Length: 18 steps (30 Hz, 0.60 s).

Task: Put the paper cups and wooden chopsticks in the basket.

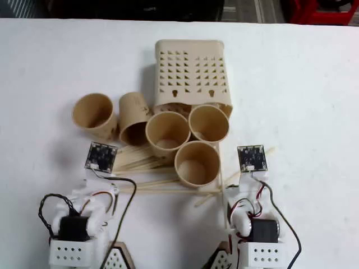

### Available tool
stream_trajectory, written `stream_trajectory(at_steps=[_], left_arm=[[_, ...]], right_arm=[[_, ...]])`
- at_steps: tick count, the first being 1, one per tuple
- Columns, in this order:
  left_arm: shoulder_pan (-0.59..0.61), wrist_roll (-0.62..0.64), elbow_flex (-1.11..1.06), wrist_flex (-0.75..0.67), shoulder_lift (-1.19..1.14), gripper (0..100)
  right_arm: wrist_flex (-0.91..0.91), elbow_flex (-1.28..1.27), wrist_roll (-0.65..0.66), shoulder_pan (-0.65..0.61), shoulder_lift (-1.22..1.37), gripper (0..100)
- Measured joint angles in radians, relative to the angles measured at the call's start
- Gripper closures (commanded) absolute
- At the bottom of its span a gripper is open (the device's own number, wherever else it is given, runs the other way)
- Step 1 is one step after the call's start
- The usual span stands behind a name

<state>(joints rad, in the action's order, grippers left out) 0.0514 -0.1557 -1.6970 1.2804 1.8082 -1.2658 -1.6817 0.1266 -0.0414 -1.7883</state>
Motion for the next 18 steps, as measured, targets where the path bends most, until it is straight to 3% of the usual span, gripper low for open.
stream_trajectory(at_steps=[12, 18], left_arm=[[0.000, 0.000, 0.000, 0.000, 0.000, 97], [0.000, 0.000, 0.000, 0.000, 0.000, 97]], right_arm=[[-0.003, 0.032, 0.018, 0.038, -0.002, 97.8], [0.075, 0.173, 0.310, 0.207, -0.009, 95.4]])
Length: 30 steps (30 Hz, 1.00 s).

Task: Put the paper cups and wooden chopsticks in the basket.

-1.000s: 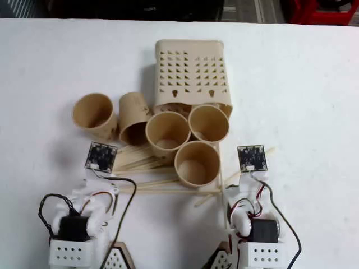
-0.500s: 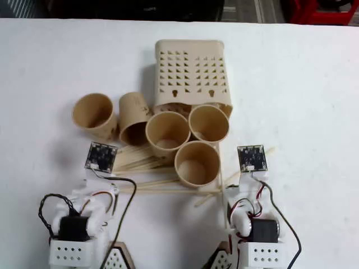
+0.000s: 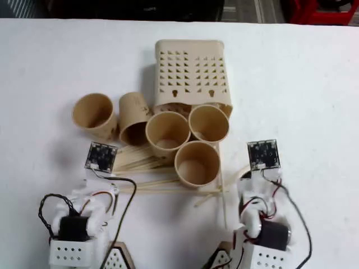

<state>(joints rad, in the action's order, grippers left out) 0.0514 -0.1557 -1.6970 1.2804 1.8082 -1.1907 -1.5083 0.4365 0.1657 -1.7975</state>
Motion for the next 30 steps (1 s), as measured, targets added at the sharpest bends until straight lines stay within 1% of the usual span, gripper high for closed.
stream_trajectory(at_steps=[2, 3, 7, 10, 13, 17, 23, 26, 30], left_arm=[[0.000, 0.000, 0.000, 0.000, 0.000, 97], [0.000, 0.000, 0.000, 0.000, 0.000, 97], [0.000, 0.000, 0.000, 0.000, 0.000, 97], [0.000, 0.000, 0.000, 0.000, 0.000, 97], [0.000, 0.000, 0.000, 0.000, 0.000, 97], [0.000, 0.000, 0.000, 0.000, 0.000, 97], [0.000, 0.000, 0.000, 0.000, 0.000, 97], [0.000, 0.000, 0.000, 0.000, 0.000, 97], [0.000, 0.000, 0.000, 0.000, 0.000, 97]], right_arm=[[0.006, 0.052, 0.103, 0.015, 0.006, 90.2], [0.009, 0.078, 0.129, 0.009, 0.006, 88.2], [0.015, 0.189, 0.158, 0.011, 0.020, 87.9], [0.015, 0.296, 0.161, -0.020, 0.124, 87.5], [0.015, 0.434, 0.167, -0.064, 0.318, 87.5], [0.015, 0.667, 0.167, -0.106, 0.669, 87.3], [0.015, 0.988, 0.167, -0.130, 1.180, 77.9], [0.021, 1.102, 0.167, -0.155, 1.393, 79.3], [0.037, 1.195, 0.167, -0.198, 1.591, 80.0]])
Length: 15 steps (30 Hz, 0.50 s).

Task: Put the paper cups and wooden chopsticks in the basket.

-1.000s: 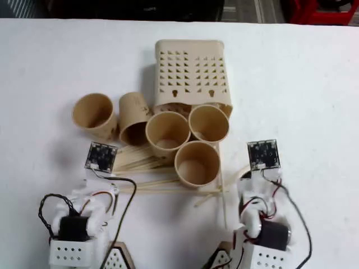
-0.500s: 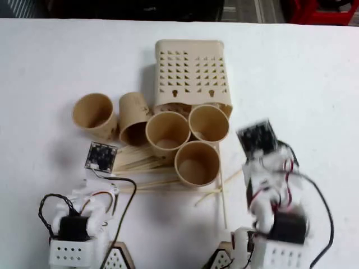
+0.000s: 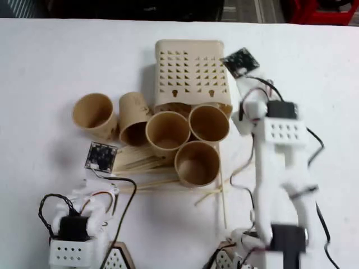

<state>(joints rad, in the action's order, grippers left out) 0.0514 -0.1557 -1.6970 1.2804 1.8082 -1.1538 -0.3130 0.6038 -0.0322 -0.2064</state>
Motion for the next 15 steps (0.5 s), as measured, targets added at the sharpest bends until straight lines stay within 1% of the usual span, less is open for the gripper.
stream_trajectory(at_steps=[7, 15], left_arm=[[0.000, 0.000, 0.000, 0.000, 0.000, 97], [0.000, 0.000, 0.000, 0.000, 0.000, 97]], right_arm=[[0.149, 0.014, -0.006, -0.038, 0.164, 80.0], [0.328, 0.018, -0.117, -0.058, 0.319, 80.1]])
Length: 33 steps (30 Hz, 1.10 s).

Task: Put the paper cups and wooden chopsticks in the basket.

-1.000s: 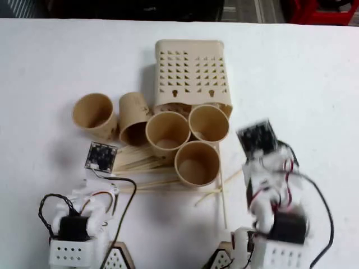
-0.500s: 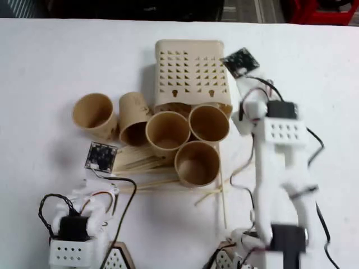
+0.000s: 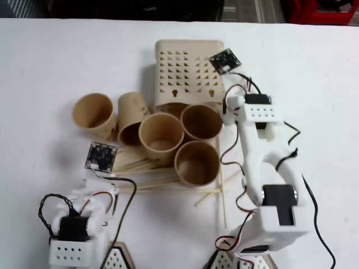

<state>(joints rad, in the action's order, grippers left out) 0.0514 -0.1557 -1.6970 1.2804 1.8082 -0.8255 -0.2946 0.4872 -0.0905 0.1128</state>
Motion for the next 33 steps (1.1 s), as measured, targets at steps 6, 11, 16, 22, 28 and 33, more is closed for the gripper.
stream_trajectory(at_steps=[6, 11, 16, 22, 28, 33], left_arm=[[0.000, 0.000, 0.000, 0.000, 0.000, 97], [0.000, 0.000, 0.000, 0.000, 0.000, 97], [0.000, 0.000, 0.000, 0.000, 0.000, 97], [0.000, 0.000, 0.000, 0.000, 0.000, 97], [0.000, 0.000, 0.000, 0.000, 0.000, 97], [0.000, 0.000, 0.000, 0.000, 0.000, 97]], right_arm=[[0.078, 0.000, -0.100, -0.017, 0.025, 89.1], [0.132, -0.002, -0.123, -0.017, 0.034, 97.3], [0.130, -0.002, -0.126, -0.020, 0.029, 97.8], [0.046, -0.002, -0.218, -0.011, -0.110, 97.8], [-0.029, -0.002, -0.285, 0.002, -0.298, 97.8], [-0.075, -0.002, -0.353, 0.002, -0.434, 97.8]])
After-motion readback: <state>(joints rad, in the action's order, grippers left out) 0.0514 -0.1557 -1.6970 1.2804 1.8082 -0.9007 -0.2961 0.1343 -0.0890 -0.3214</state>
